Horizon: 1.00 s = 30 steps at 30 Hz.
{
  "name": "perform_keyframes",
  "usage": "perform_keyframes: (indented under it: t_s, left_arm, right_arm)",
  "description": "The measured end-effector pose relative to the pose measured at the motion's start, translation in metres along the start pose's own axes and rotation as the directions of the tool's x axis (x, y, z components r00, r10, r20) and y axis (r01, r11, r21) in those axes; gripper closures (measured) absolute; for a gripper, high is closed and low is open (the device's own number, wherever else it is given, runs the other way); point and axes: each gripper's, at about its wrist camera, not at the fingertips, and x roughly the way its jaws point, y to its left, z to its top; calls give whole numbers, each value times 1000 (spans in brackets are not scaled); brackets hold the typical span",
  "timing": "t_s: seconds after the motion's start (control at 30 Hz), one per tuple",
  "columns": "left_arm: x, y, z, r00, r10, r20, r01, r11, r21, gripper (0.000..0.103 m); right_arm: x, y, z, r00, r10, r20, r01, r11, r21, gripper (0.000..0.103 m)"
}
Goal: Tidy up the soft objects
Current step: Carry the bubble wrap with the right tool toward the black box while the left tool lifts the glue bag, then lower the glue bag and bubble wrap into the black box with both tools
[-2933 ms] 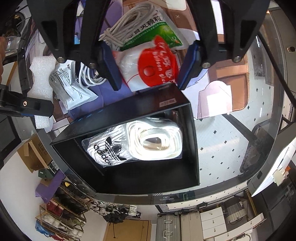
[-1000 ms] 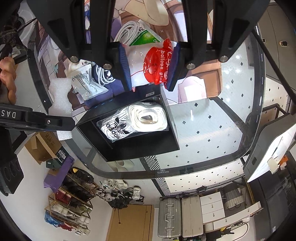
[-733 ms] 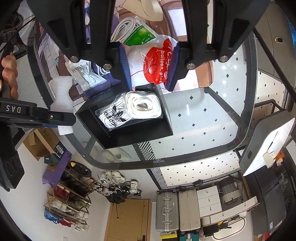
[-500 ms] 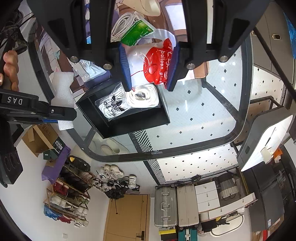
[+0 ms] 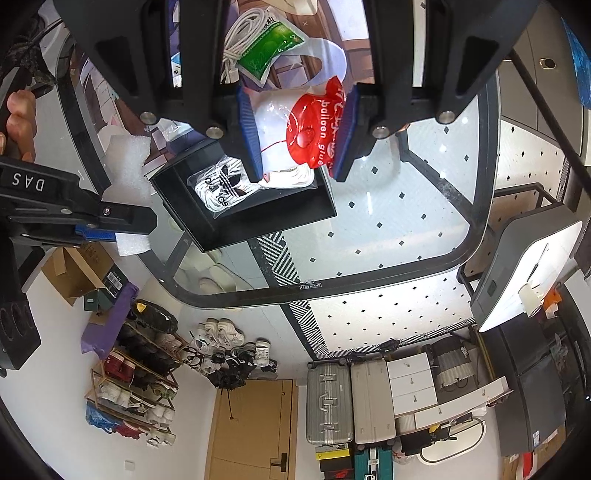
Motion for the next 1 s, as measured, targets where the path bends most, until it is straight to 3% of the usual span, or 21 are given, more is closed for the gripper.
perform_keyframes:
  t_s: [1.0]
  left_arm:
    - [37, 2, 32, 1000, -15, -1, 15, 1000, 3, 66]
  right_arm:
    - [19, -2, 39, 1000, -15, -3, 15, 1000, -17, 82]
